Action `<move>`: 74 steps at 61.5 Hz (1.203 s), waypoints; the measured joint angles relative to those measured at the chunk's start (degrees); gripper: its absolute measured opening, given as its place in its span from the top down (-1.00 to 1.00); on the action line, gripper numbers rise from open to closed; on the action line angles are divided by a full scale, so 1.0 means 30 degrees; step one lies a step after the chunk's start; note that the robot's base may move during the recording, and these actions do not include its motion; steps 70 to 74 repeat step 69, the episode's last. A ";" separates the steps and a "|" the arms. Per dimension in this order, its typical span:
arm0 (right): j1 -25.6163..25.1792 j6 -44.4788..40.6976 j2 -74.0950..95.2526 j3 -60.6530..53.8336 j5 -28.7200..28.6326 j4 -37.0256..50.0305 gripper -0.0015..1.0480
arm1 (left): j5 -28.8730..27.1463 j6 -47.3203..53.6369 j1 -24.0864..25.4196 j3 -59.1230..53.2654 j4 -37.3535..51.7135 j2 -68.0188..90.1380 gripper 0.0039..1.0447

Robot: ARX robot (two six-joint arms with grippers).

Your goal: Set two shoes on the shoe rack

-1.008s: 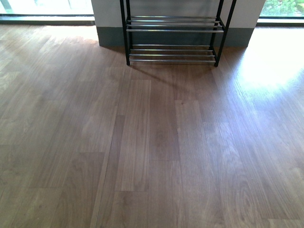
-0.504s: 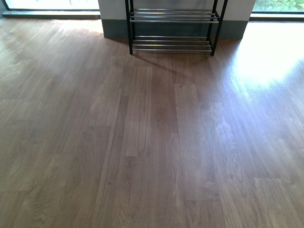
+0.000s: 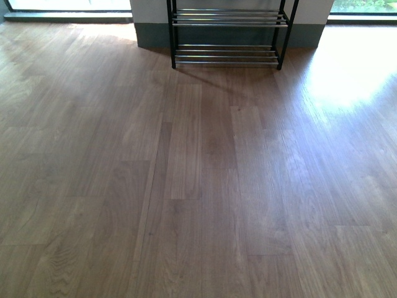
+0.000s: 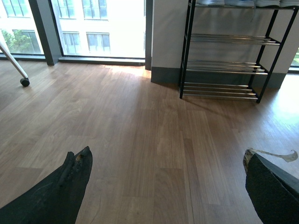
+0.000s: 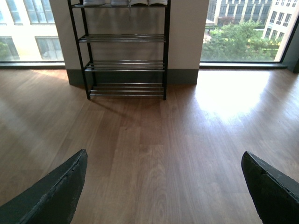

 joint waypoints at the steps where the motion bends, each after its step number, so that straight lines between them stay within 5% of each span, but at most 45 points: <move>1: 0.0000 0.0000 0.0000 0.0000 -0.0007 0.0000 -0.82 | 0.0007 0.0000 0.0000 0.0007 0.0000 0.0000 -0.83; 74: 0.0000 0.0000 0.0007 0.0000 -0.0007 0.0000 -0.82 | 0.0022 0.0000 0.0000 0.0000 0.0000 0.0000 -0.83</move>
